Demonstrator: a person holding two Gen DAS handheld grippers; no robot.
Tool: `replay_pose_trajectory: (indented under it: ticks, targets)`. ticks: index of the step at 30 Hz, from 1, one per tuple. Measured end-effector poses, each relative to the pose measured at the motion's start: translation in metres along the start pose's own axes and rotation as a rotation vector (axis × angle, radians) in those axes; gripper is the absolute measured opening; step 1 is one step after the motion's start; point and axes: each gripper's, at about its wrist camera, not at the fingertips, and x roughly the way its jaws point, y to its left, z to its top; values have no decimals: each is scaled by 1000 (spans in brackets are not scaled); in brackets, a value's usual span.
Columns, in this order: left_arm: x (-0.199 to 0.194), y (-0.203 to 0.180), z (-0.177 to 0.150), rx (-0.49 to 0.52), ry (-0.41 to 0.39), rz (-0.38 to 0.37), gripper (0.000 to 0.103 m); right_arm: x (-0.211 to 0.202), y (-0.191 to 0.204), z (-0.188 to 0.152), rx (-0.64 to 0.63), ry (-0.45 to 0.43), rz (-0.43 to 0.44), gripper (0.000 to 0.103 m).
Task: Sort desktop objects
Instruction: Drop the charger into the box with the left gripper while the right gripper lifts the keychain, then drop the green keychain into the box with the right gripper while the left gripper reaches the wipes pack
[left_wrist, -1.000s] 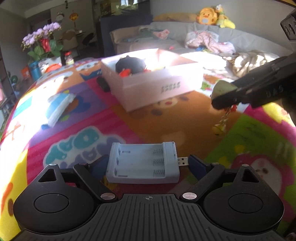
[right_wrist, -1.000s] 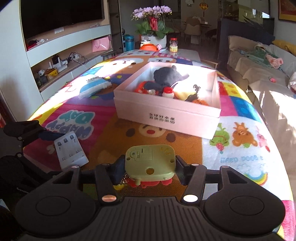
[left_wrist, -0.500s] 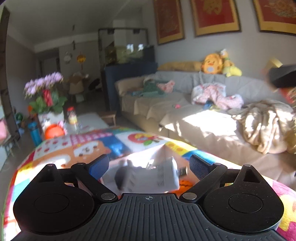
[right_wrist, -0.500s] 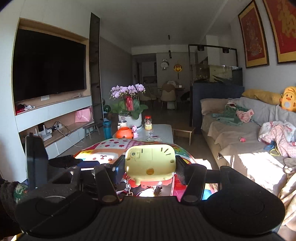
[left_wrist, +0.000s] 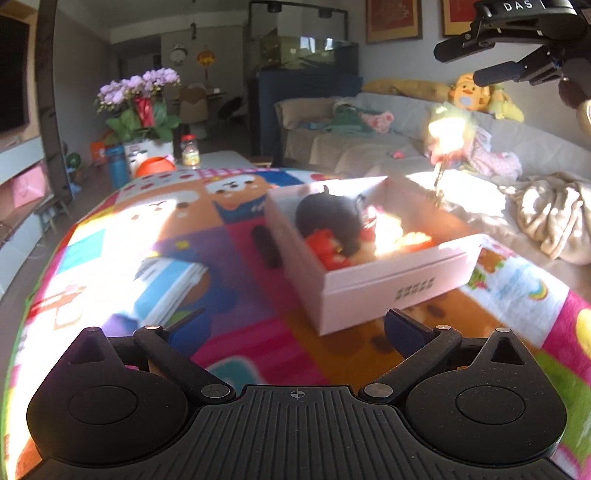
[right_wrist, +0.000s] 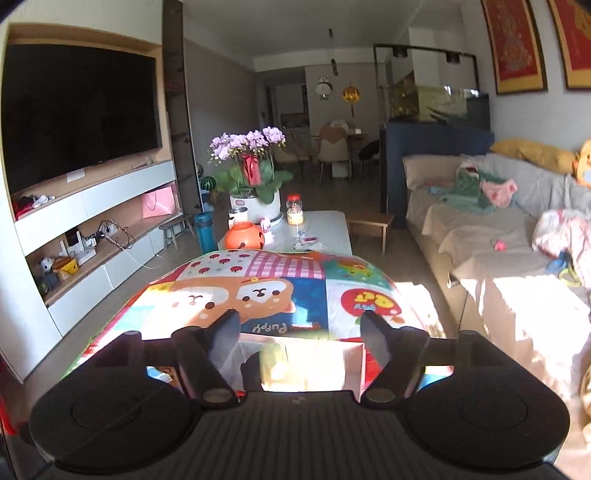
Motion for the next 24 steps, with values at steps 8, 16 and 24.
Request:
replay_pose_trajectory:
  ticks: [8, 16, 24]
  targets:
    - [16, 39, -24, -46, 41, 148, 103, 25, 41, -5, -42, 92, 43, 74]
    - [21, 63, -33, -162, 28, 128, 103, 155, 141, -3, -138, 426, 158, 22]
    - [23, 69, -35, -225, 35, 107, 103, 300, 192, -36, -406, 559, -178, 9]
